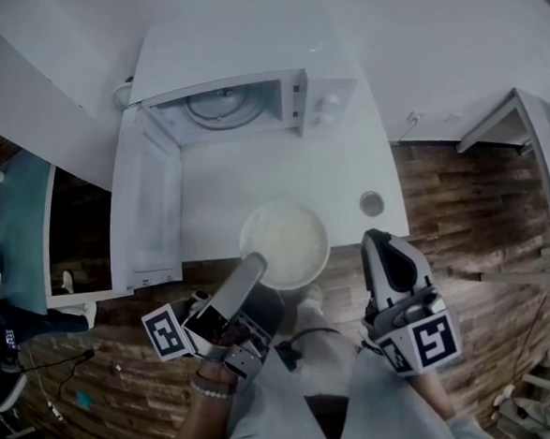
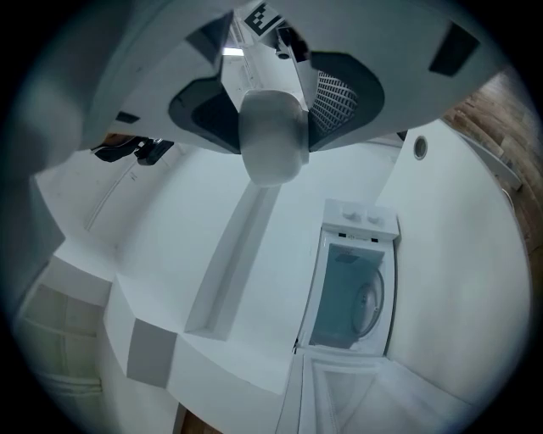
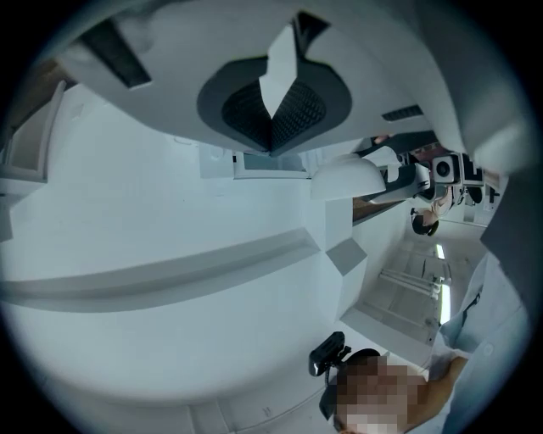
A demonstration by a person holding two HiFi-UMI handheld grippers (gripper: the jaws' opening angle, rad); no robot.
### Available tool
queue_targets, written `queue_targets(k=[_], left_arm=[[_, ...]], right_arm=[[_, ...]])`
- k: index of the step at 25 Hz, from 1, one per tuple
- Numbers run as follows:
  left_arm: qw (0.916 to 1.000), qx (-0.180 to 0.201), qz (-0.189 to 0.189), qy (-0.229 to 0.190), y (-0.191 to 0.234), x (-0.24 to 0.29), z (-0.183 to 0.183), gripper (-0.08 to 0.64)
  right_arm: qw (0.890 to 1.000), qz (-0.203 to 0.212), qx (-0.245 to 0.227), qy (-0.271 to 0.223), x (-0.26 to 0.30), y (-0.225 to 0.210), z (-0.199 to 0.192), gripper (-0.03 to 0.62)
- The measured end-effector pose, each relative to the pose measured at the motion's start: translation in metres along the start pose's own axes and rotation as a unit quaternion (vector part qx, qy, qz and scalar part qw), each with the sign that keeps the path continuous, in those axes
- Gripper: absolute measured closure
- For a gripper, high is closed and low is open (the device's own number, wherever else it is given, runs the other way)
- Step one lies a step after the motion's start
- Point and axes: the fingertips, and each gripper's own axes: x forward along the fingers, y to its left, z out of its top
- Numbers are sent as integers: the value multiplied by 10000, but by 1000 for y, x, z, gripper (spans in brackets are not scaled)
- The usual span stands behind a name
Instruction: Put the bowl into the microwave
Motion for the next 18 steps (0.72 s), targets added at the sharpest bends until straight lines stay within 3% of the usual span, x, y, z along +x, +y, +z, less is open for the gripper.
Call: queue_targets(k=[7,18], left_arm=[[9989,166,32,-446,8,21,8,319],[9967,334,105,-735,11,31,8,319]], right_arm=[[9991,409,80,79,23,-27,-4,588],[9963,832,150,154,38,-35,-7,588]])
